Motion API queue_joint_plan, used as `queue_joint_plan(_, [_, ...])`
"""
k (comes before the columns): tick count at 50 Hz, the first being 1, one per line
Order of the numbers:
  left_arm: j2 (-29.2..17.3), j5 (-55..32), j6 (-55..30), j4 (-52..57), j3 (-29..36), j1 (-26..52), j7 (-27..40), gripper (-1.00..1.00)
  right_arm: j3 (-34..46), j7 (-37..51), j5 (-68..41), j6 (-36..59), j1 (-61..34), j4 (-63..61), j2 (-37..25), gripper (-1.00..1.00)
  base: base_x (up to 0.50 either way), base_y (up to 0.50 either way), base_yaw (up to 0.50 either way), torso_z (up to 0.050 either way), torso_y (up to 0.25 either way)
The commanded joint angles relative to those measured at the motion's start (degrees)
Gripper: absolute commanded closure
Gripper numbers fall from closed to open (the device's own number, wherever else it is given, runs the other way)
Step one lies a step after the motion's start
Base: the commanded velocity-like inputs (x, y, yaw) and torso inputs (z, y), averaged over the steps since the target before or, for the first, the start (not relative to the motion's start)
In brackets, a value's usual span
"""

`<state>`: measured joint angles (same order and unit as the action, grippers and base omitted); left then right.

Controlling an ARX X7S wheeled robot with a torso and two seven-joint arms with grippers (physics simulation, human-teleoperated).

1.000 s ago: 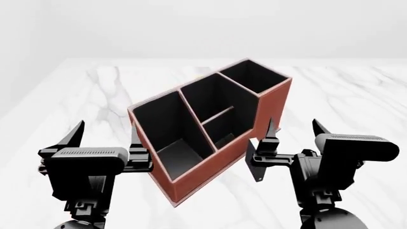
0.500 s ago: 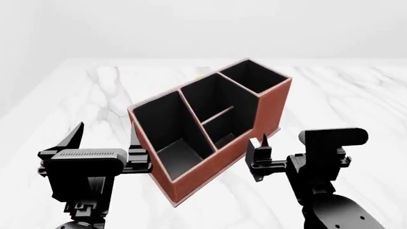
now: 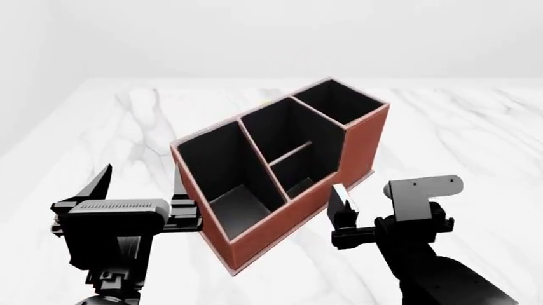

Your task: Pick up the book and place it in the left compartment of the caddy.

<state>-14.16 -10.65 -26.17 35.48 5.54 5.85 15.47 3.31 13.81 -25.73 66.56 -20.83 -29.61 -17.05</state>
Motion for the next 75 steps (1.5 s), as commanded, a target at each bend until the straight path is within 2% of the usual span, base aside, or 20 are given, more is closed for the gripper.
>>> queue_joint_plan(1, [-0.30, -0.27, 0.32, -0.21, 0.16, -0.20, 0.30, -1.00, 0.15, -0.06, -0.73, 4.33, -5.47, 6.30, 0.34, -1.00, 0.00, 0.00, 0.00, 0.000, 0.000])
queue_joint_plan(26, [-0.70, -0.64, 0.86, -0.86, 0.95, -0.33, 0.94, -1.00, 8.06, -2.55, 1.58, 4.65, -14.98, 22.82, 0.24, -1.00, 0.00, 0.00, 0.00, 0.000, 0.000])
queue_joint_plan(27, [-0.66, -0.68, 1.11, -1.22, 0.99, -0.43, 0.90, -1.00, 10.68, -3.39, 2.69, 3.31, -16.36, 27.37, 0.73, -1.00, 0.00, 0.00, 0.00, 0.000, 0.000])
queue_joint_plan(48, [-1.05, -1.05, 1.68, -1.73, 1.44, -0.50, 1.42, -1.00, 12.13, -4.09, 3.01, 1.44, -17.70, 31.46, 1.01, -1.00, 0.00, 0.00, 0.00, 0.000, 0.000])
queue_joint_plan(63, [-1.34, -1.33, 1.80, -1.87, 1.86, -0.46, 1.75, -1.00, 14.82, -5.74, 4.95, -3.87, -21.25, 43.26, 2.87, -1.00, 0.00, 0.00, 0.00, 0.000, 0.000])
queue_joint_plan(75, [-1.60, -1.54, 1.92, -1.95, 2.16, -0.37, 1.98, -1.00, 15.73, -6.54, 5.22, -5.21, -22.47, 47.88, 3.58, -1.00, 0.00, 0.00, 0.00, 0.000, 0.000])
